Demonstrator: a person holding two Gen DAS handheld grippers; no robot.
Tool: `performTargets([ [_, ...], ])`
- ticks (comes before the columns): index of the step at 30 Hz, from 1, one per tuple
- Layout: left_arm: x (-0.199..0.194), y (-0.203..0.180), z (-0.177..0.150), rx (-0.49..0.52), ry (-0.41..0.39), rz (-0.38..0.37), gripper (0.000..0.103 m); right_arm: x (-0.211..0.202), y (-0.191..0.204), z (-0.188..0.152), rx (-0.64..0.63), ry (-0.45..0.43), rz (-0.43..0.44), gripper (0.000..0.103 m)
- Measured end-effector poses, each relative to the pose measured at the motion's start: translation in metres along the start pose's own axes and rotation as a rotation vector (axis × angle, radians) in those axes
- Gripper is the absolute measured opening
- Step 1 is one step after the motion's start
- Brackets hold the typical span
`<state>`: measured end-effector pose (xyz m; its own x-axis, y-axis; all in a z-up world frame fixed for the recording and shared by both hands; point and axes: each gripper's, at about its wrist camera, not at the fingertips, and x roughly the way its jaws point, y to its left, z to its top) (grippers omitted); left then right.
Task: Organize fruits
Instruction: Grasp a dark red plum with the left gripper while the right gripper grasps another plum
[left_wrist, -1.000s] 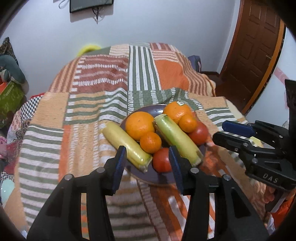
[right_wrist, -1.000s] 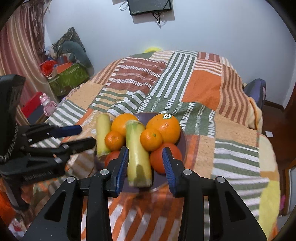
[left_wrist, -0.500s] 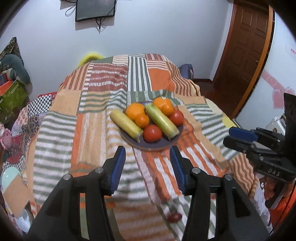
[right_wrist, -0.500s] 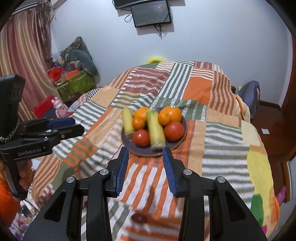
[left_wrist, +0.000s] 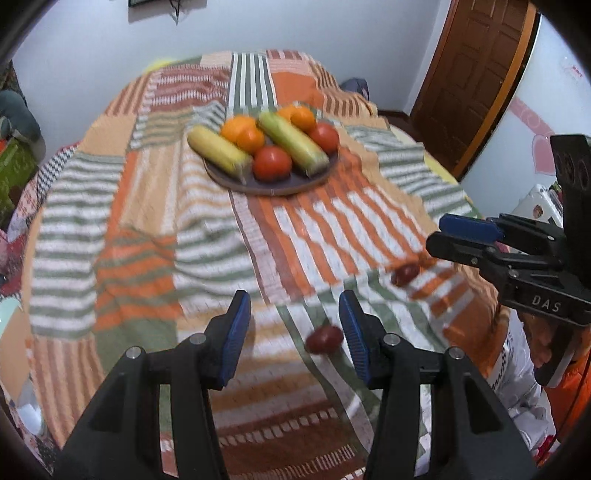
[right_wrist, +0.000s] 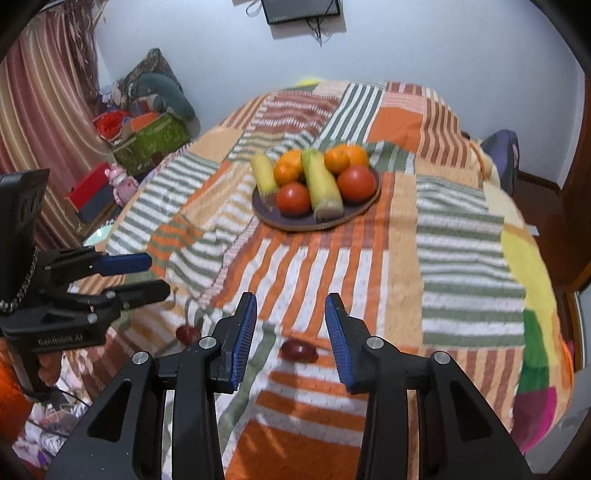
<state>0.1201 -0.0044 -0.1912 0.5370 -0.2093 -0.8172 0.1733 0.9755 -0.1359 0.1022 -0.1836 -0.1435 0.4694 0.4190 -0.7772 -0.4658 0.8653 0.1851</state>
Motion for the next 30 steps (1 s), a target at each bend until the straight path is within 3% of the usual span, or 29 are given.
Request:
performTargets([
  [11, 0.027, -0.007, -0.02, -0.033, 0.068, -0.047, 0.049, 0.029, -0.001, -0.023, 0.016, 0.104, 0.012, 0.035],
  [14, 0.032, -0.007, -0.022, -0.037, 0.078, -0.06, 0.044, 0.034, -0.004, -0.026, 0.02, 0.112, 0.001, 0.035],
  [20, 0.031, -0.008, -0.023, -0.042, 0.065, -0.074, 0.027, 0.04, -0.005, -0.026, 0.015, 0.115, -0.01, 0.035],
  [25, 0.027, -0.009, -0.023, -0.041, 0.049, -0.061, 0.026, 0.037, -0.01, -0.025, 0.027, 0.107, -0.015, 0.025],
  [30, 0.019, -0.002, -0.015, -0.057, 0.022, -0.055, 0.026, 0.034, -0.013, -0.021, 0.053, 0.091, 0.0, 0.025],
])
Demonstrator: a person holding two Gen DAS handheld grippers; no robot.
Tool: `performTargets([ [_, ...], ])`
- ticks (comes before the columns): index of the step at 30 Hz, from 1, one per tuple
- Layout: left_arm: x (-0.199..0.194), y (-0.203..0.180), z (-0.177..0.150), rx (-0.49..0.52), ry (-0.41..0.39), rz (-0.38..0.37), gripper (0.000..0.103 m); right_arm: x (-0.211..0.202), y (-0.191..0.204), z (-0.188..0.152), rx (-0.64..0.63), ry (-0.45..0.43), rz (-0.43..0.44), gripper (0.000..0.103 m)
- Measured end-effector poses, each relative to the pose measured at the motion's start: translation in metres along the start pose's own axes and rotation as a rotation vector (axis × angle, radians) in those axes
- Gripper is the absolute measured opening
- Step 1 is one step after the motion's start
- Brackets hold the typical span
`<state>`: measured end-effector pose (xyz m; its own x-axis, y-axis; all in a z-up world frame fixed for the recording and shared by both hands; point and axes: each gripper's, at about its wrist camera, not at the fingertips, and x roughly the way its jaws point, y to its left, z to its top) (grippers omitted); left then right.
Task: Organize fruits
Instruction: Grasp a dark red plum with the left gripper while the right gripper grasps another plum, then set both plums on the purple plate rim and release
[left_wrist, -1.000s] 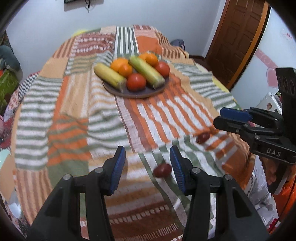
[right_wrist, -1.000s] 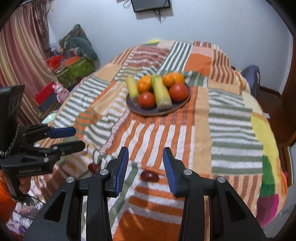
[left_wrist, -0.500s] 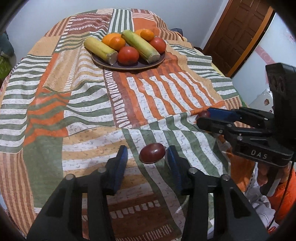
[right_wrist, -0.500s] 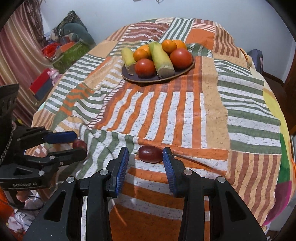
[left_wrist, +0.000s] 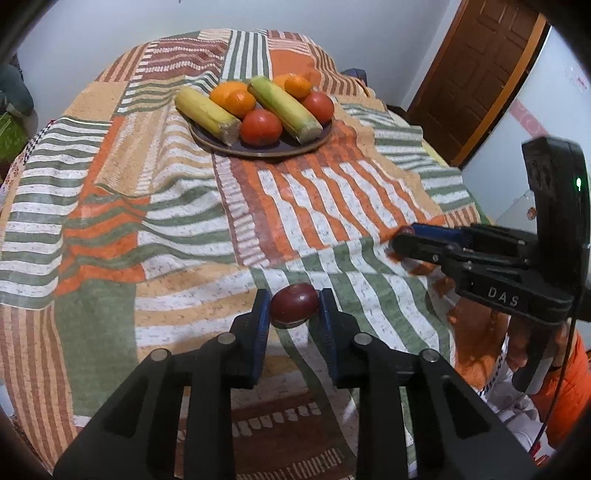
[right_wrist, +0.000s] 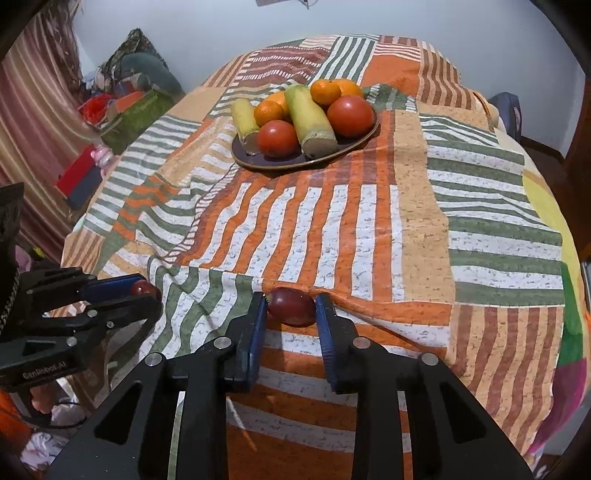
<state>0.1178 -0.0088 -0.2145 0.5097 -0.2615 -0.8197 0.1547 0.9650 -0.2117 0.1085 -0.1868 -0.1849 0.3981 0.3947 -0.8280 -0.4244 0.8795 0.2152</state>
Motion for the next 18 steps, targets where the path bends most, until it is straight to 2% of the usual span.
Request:
performTargets([
  [10, -0.014, 0.01, 0.036, -0.009, -0.073, 0.011, 0.026, -0.024, 0.008, 0.031, -0.039, -0.101, 0.0, 0.025],
  [18, -0.013, 0.016, 0.07, 0.0, -0.117, 0.025, 0.026, -0.022, 0.008, 0.061, -0.067, -0.142, -0.006, 0.025],
])
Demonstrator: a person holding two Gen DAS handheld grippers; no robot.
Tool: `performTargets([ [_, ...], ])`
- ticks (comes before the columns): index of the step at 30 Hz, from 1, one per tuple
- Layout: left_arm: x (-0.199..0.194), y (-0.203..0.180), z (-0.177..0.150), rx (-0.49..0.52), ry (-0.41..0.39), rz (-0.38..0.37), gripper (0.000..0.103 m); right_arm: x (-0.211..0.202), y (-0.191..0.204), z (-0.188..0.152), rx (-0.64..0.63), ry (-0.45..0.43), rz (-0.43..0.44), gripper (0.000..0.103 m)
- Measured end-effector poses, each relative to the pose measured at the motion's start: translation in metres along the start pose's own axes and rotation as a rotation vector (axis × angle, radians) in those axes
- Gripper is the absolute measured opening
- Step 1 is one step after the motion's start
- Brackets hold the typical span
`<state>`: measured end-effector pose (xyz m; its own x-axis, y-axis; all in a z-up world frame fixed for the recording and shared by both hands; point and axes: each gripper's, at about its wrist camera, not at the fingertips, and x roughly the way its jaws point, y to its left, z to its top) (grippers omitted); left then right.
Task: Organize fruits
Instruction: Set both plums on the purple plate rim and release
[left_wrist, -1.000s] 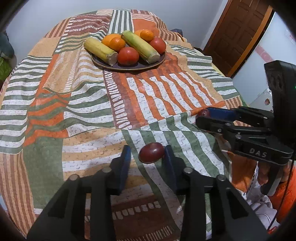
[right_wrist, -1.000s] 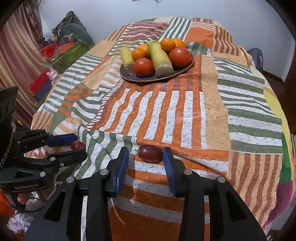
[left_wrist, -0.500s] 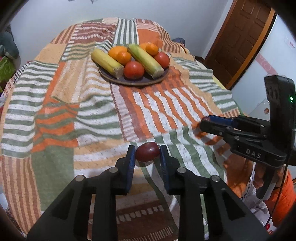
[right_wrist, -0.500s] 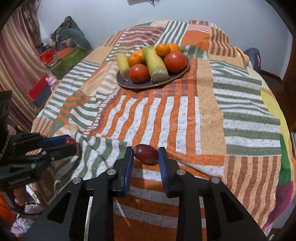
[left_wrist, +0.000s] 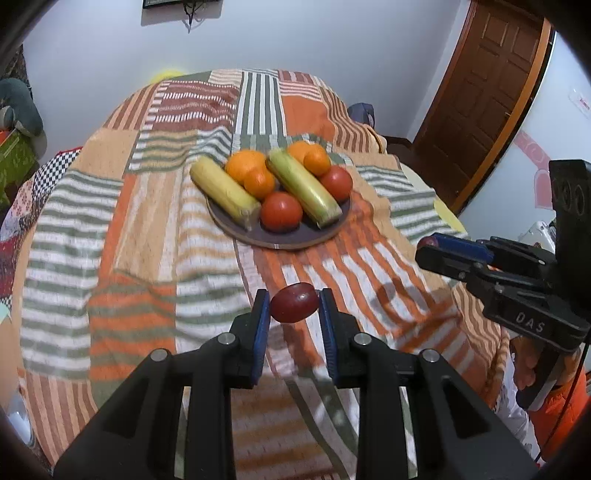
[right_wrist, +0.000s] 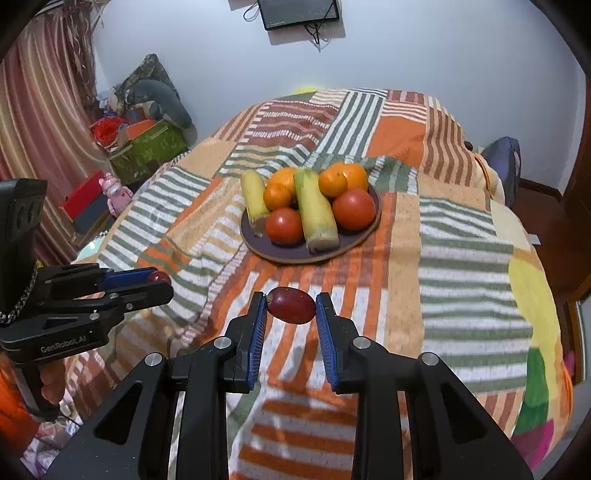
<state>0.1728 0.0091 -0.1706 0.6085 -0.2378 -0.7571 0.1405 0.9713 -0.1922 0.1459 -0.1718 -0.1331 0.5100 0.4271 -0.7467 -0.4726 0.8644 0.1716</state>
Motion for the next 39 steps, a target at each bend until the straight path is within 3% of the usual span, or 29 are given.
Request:
performTargets([
  [11, 0.037, 0.013, 0.032, 0.027, -0.011, 0.006, 0.026, 0.045, -0.002, 0.027, -0.053, 0.054, -0.008, 0.025],
  [21, 0.086, 0.033, 0.045, 0.043, 0.079, -0.047, 0.026, 0.083, 0.001, 0.042, -0.063, 0.115, -0.008, 0.025],
  [30, 0.11, 0.04, 0.055, 0.108, 0.116, -0.024, 0.026, 0.107, 0.009, 0.044, -0.106, 0.159, -0.008, 0.025],
  [39, 0.125, 0.045, 0.064, 0.093, 0.15, -0.023, 0.028, 0.121, 0.006, 0.044, -0.09, 0.185, -0.003, 0.025],
])
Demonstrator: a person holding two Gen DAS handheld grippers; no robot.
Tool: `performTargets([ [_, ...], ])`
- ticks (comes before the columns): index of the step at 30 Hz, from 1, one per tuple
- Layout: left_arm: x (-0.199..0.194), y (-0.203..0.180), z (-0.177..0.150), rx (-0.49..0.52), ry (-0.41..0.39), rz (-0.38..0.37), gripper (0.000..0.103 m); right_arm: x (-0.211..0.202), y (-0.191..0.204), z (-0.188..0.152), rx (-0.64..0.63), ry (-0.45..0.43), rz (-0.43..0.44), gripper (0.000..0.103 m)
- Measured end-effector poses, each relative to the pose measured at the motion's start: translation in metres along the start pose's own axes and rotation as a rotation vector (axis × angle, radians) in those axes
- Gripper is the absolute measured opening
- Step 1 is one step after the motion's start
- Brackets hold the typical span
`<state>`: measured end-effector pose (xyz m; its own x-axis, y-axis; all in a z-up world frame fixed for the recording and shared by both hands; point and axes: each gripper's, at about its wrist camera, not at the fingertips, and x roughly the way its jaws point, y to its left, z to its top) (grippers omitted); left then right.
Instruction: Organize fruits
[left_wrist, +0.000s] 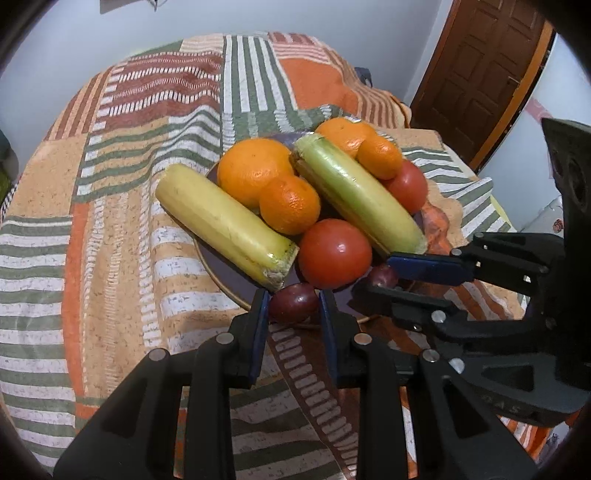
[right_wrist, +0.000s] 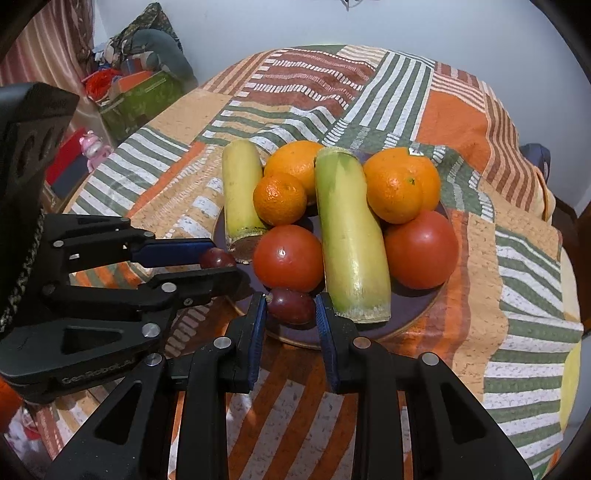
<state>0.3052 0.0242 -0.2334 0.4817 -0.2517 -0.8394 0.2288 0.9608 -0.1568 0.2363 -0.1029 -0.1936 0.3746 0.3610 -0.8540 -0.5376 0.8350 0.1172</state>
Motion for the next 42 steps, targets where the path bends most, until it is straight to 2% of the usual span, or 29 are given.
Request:
performTargets([
  [3, 0.0, 0.004, 0.0, -0.018, 0.001, -0.003, 0.034, 0.001, 0.002, -0.001, -0.004, 0.006, 0.001, 0.028],
  [6, -0.004, 0.006, -0.001, -0.023, -0.006, -0.002, 0.035, 0.001, 0.001, 0.0, 0.001, 0.009, 0.008, 0.031],
  [13, -0.047, 0.007, -0.007, -0.035, -0.107, 0.058, 0.035, -0.026, 0.0, 0.003, 0.02, -0.049, 0.016, 0.033],
  [18, -0.107, 0.002, -0.008, -0.06, -0.255, 0.099, 0.035, -0.079, 0.001, 0.007, 0.025, -0.176, -0.014, 0.033],
  [28, -0.24, -0.043, -0.027, -0.053, -0.576, 0.162, 0.035, -0.215, 0.031, -0.002, -0.009, -0.541, -0.09, 0.033],
  [33, -0.282, -0.067, -0.044, -0.037, -0.664, 0.185, 0.036, -0.264, 0.047, -0.02, -0.014, -0.67, -0.09, 0.033],
  [34, -0.29, -0.073, -0.048, -0.032, -0.681, 0.188, 0.038, -0.27, 0.05, -0.024, -0.015, -0.689, -0.088, 0.034],
  [35, -0.297, -0.079, -0.052, -0.027, -0.701, 0.193, 0.044, -0.273, 0.051, -0.026, -0.015, -0.7, -0.087, 0.036],
  [36, -0.304, -0.085, -0.056, -0.021, -0.721, 0.196, 0.052, -0.279, 0.053, -0.03, -0.014, -0.717, -0.091, 0.042],
  [37, -0.311, -0.091, -0.06, -0.015, -0.743, 0.201, 0.056, -0.284, 0.055, -0.034, -0.013, -0.735, -0.099, 0.051],
  [39, -0.322, -0.101, -0.067, -0.002, -0.777, 0.208, 0.065, -0.29, 0.058, -0.04, -0.015, -0.762, -0.114, 0.055],
  [42, -0.334, -0.113, -0.075, 0.011, -0.815, 0.223, 0.071, -0.296, 0.061, -0.045, -0.014, -0.773, -0.114, 0.059],
])
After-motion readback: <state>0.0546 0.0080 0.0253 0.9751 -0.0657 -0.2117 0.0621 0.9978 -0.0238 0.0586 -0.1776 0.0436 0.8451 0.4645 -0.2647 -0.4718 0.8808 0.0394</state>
